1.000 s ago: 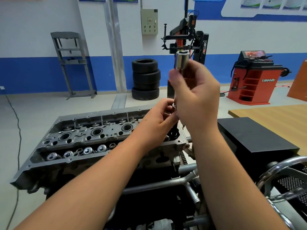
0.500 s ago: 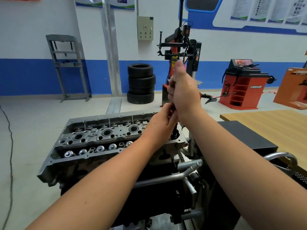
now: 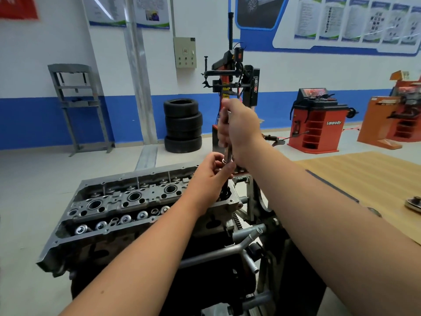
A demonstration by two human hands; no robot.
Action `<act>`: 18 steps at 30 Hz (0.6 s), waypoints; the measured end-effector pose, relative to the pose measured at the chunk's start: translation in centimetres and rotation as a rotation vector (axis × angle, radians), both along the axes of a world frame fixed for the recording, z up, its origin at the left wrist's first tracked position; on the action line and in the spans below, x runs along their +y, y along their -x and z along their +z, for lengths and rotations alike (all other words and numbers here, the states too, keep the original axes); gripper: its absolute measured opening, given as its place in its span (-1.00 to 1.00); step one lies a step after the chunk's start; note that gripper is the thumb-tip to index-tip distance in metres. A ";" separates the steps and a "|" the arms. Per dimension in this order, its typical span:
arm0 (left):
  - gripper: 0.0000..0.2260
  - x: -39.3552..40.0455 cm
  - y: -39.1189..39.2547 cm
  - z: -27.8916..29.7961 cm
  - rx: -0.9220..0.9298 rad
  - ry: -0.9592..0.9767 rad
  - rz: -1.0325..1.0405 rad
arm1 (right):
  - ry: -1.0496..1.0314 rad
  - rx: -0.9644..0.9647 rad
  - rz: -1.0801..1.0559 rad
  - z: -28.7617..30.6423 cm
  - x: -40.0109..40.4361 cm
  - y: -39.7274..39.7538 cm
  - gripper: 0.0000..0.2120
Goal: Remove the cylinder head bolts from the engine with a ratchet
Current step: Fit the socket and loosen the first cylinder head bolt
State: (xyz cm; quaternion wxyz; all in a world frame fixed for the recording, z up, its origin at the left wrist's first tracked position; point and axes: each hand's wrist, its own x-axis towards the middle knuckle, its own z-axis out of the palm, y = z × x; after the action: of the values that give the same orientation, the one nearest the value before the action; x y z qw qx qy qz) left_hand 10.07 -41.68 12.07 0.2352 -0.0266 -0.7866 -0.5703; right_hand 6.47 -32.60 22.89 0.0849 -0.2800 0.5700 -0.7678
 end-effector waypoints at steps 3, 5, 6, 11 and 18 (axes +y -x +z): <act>-0.88 -0.1 -0.3 -0.1 -0.004 -0.025 -0.056 | -0.049 0.002 0.226 0.5 0.7 0.8 -0.57; -0.84 -0.1 -0.4 -0.1 -0.004 -0.013 -0.056 | -0.028 -0.036 0.196 0.5 0.8 1.0 -0.59; -0.83 -0.1 -0.3 -0.1 0.002 -0.015 -0.050 | -0.012 -0.056 0.120 0.3 0.6 0.9 -0.63; -0.97 -0.4 0.1 -0.3 0.065 -0.017 0.001 | 0.017 0.095 -0.330 -0.1 -1.9 -0.4 -0.79; -0.89 -0.5 0.0 -0.7 0.068 -0.070 -0.067 | -0.118 0.049 0.125 0.8 -1.3 0.8 -0.62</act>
State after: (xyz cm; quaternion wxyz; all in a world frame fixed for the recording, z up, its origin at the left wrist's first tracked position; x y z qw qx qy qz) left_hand 10.06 -42.19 11.41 0.2433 -0.0644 -0.7564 -0.6037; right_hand 5.65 -33.93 23.72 0.1352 -0.3281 0.5975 -0.7191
